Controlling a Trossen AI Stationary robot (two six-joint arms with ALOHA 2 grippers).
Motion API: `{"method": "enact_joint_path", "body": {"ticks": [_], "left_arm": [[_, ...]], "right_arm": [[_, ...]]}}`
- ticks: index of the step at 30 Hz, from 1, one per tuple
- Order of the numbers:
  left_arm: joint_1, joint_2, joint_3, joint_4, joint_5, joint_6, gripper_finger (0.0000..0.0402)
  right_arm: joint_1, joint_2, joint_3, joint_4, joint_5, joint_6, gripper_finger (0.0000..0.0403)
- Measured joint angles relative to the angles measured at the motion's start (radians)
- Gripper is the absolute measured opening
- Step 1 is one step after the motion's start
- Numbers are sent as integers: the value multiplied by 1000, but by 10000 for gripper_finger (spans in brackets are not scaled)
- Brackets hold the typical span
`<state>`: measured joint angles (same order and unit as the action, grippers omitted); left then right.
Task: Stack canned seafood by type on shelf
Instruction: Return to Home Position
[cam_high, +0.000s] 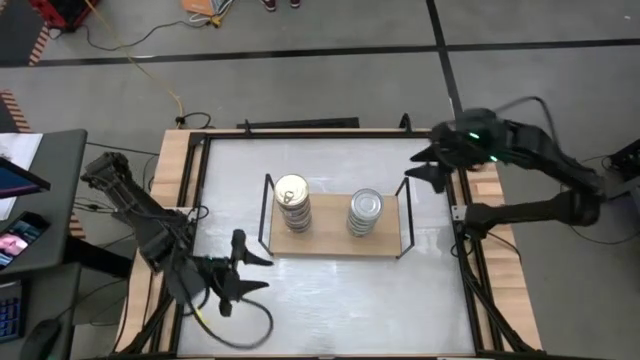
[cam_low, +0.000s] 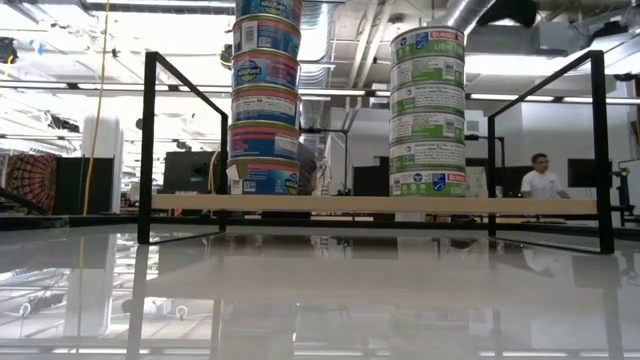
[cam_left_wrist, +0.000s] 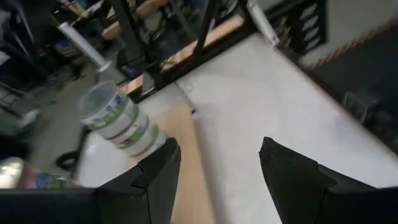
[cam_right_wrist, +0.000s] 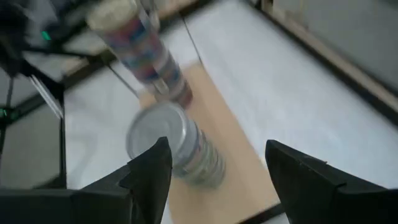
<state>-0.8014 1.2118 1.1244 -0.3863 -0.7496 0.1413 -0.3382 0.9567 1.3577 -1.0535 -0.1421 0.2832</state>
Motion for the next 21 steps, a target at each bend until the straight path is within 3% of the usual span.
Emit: {"method": "enact_joint_path", "body": {"ticks": [4, 7, 21], "left_arm": [[45, -115, -179, 217, 127, -1, 210], [68, -194, -285, 314, 166, -19, 210], [169, -556, -695, 600, 142, -43, 210]], "right_arm": [[95, -138, -94, 128, 118, 55, 282], [163, -212, -169, 196, 194, 74, 282], [443, -438, -535, 380, 578, 76, 282]]}}
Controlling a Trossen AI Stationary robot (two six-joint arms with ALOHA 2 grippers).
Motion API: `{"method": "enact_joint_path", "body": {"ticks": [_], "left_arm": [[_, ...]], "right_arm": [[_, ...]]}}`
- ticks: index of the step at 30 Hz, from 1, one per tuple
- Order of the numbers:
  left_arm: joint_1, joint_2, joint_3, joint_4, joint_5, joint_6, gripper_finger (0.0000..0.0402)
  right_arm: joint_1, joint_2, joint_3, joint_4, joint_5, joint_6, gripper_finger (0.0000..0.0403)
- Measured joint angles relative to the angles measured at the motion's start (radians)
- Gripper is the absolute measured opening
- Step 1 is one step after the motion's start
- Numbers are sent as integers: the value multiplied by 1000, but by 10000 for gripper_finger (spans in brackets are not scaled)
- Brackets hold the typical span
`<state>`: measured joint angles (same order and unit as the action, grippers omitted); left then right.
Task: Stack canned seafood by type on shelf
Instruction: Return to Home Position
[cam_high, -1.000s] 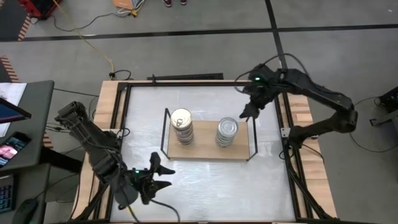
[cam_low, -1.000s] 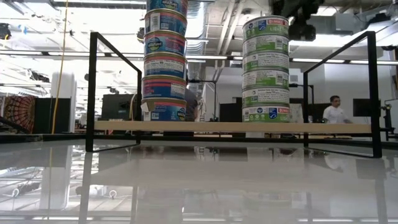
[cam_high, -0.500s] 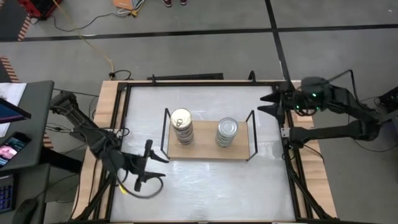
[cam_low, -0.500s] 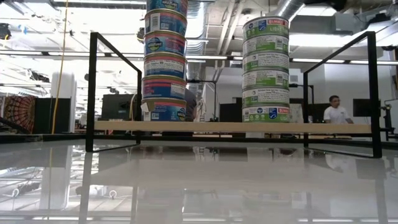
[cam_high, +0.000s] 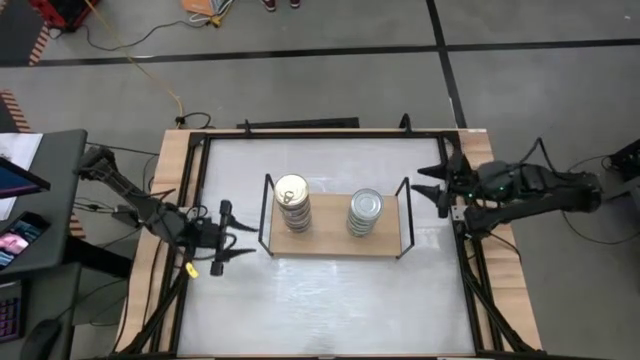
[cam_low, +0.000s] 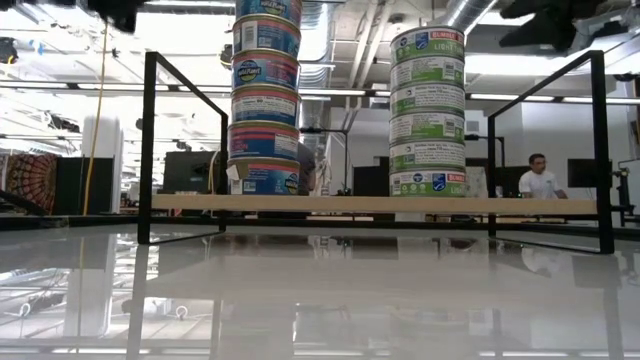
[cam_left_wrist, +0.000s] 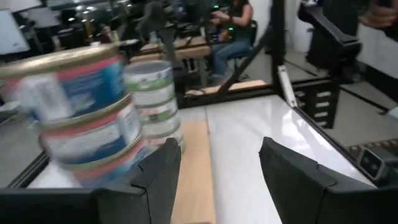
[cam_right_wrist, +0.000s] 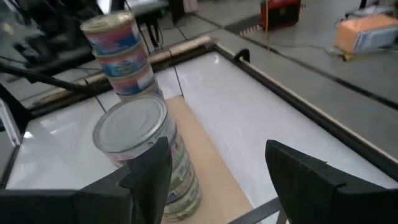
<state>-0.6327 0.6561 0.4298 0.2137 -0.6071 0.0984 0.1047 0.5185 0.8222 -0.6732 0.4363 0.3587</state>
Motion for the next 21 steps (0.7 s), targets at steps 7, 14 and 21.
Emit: {"method": "enact_joint_path", "body": {"ticks": [7, 14, 21], "left_arm": [[65, -103, -113, 33, 15, -19, 210], [89, -184, -218, 111, -10, -67, 210], [87, -264, -259, 80, -50, -78, 210]], "right_arm": [[95, -141, -67, 18, 99, 8, 282], [140, -271, -114, 13, 118, 17, 282], [142, -397, -138, -72, 176, 8, 282]]}}
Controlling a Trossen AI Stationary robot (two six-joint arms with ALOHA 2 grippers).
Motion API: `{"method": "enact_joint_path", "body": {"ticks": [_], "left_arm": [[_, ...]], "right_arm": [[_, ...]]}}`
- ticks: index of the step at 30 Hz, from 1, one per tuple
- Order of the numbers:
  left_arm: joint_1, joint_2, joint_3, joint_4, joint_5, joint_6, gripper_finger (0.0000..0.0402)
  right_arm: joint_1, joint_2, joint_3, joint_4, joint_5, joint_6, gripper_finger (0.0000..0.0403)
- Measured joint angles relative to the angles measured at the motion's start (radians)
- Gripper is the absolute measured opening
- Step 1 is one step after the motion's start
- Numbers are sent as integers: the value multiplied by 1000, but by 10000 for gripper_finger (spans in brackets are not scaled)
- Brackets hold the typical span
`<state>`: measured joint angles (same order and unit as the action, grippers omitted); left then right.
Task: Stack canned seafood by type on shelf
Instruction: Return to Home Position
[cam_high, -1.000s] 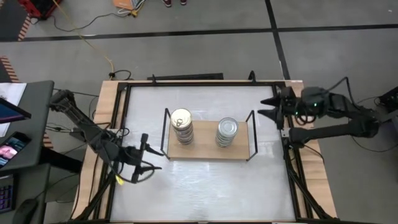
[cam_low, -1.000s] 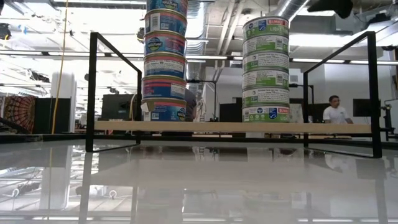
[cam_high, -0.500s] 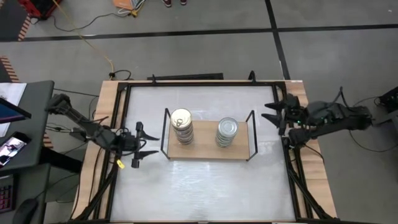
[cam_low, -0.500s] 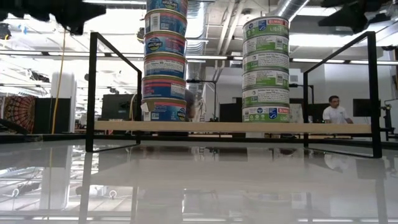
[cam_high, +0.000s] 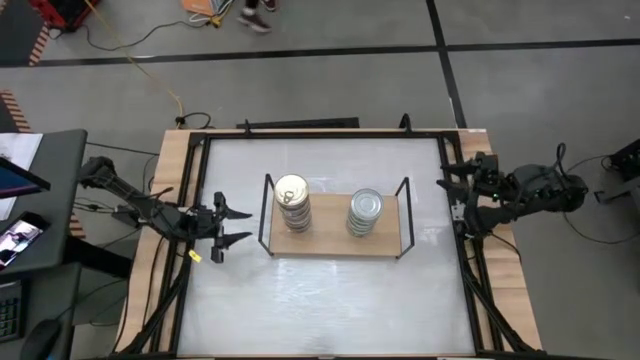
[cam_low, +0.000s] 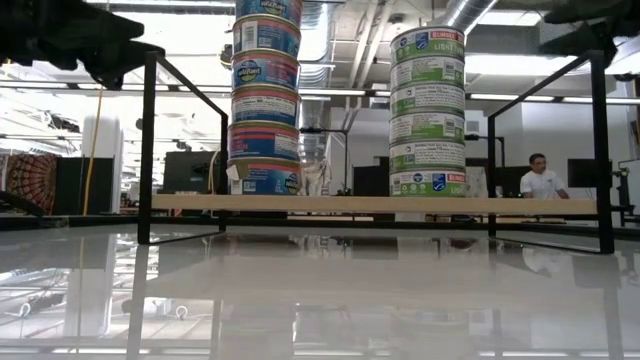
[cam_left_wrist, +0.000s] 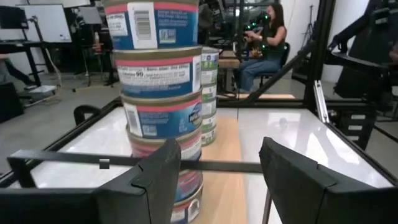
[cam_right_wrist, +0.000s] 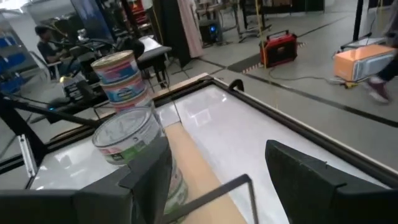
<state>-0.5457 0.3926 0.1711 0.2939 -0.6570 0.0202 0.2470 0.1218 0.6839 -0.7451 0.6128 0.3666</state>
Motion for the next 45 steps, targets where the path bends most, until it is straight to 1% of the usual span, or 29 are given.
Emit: {"method": "enact_joint_path", "body": {"ticks": [7, 11, 13, 17, 19, 23, 25, 29, 35, 37, 42, 45], "left_arm": [[0, -91, -1, -134, 2, -43, 210], [0, -120, -39, -121, -4, -48, 210], [1, -132, -60, -117, -13, -49, 210], [1, -166, -105, -97, -17, -62, 210], [1, -185, -111, -104, -18, -63, 210], [1, -231, -111, -141, -18, -59, 210], [1, -258, -111, -180, -18, -59, 210], [1, -306, -111, -229, -18, -77, 210], [0, -335, -106, -299, -2, -129, 210], [0, -335, -106, -310, -3, -135, 210], [0, -335, -106, -315, -2, -109, 210], [0, -335, -106, -317, -2, -97, 210]], "right_arm": [[-1, -118, -31, 22, 15, -9, 282], [-9, -110, -106, 167, 52, -29, 282], [-17, -100, -149, 267, 66, -88, 282], [-27, -108, -221, 355, 67, -159, 282], [-26, -120, -259, 363, 67, -174, 282], [-25, -119, -330, 416, 61, -192, 282], [-25, -119, -374, 497, 58, -203, 282], [-25, -119, -437, 624, 17, -261, 282], [-25, -119, -535, 799, 8, -323, 282], [-25, -119, -565, 835, -17, -334, 282], [-25, -119, -639, 988, -115, -392, 282], [-33, -119, -674, 1023, -122, -398, 282]]}}
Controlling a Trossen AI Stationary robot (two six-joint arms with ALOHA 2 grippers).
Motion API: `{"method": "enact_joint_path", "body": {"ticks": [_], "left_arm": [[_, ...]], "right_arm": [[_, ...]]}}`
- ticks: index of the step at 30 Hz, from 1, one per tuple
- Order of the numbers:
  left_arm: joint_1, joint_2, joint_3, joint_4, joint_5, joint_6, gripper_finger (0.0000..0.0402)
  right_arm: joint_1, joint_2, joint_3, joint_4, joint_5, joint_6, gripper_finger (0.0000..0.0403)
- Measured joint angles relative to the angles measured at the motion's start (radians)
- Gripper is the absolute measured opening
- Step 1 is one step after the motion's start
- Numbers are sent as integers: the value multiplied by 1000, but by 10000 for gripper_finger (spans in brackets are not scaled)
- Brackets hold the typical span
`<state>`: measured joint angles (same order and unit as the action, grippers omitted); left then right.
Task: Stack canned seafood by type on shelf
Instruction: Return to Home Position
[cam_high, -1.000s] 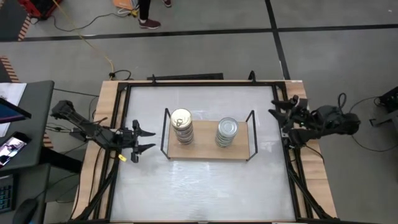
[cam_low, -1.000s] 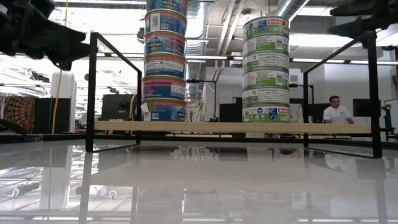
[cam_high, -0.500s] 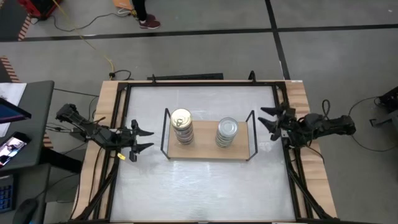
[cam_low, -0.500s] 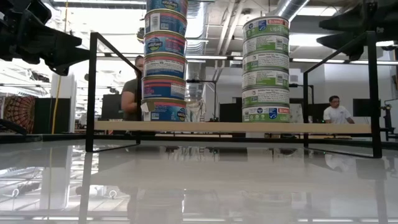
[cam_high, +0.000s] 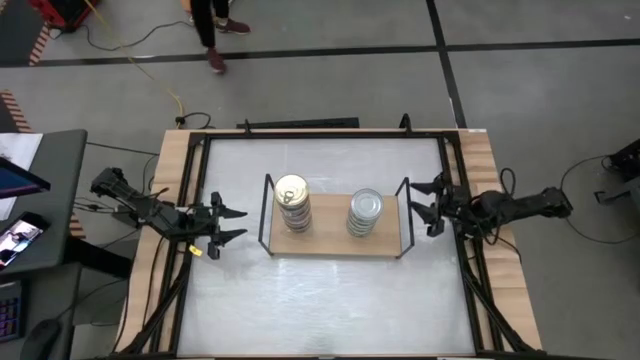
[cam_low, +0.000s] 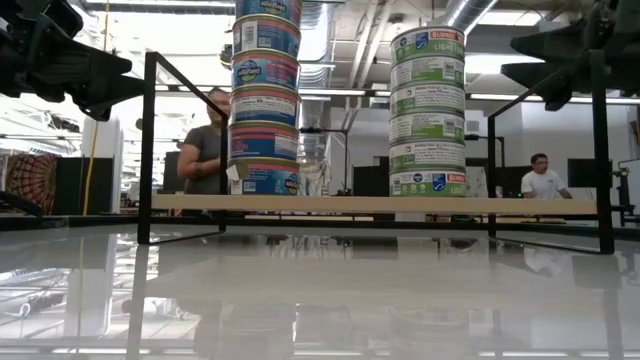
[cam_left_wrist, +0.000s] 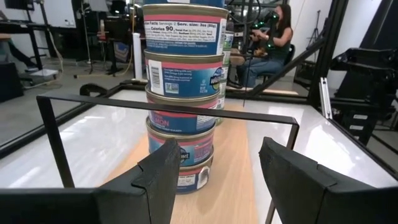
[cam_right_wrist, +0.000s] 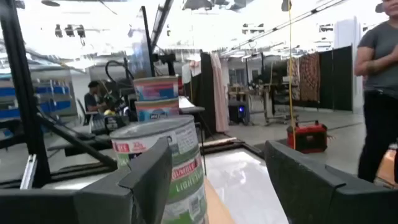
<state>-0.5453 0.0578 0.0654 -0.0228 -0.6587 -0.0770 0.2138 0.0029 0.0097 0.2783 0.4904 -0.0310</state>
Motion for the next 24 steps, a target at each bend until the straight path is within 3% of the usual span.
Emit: {"method": "enact_joint_path", "body": {"ticks": [9, 15, 24], "left_arm": [[0, 0, -2, 10, 1, 28, 210], [0, 0, -3, 11, -2, 43, 210], [0, 0, -5, 13, -93, 105, 210]], "right_arm": [[-98, 0, -2, -3, -70, 5, 282], [-219, 0, -3, -67, -232, 128, 282], [-263, 0, -3, -170, -328, 247, 282]]}}
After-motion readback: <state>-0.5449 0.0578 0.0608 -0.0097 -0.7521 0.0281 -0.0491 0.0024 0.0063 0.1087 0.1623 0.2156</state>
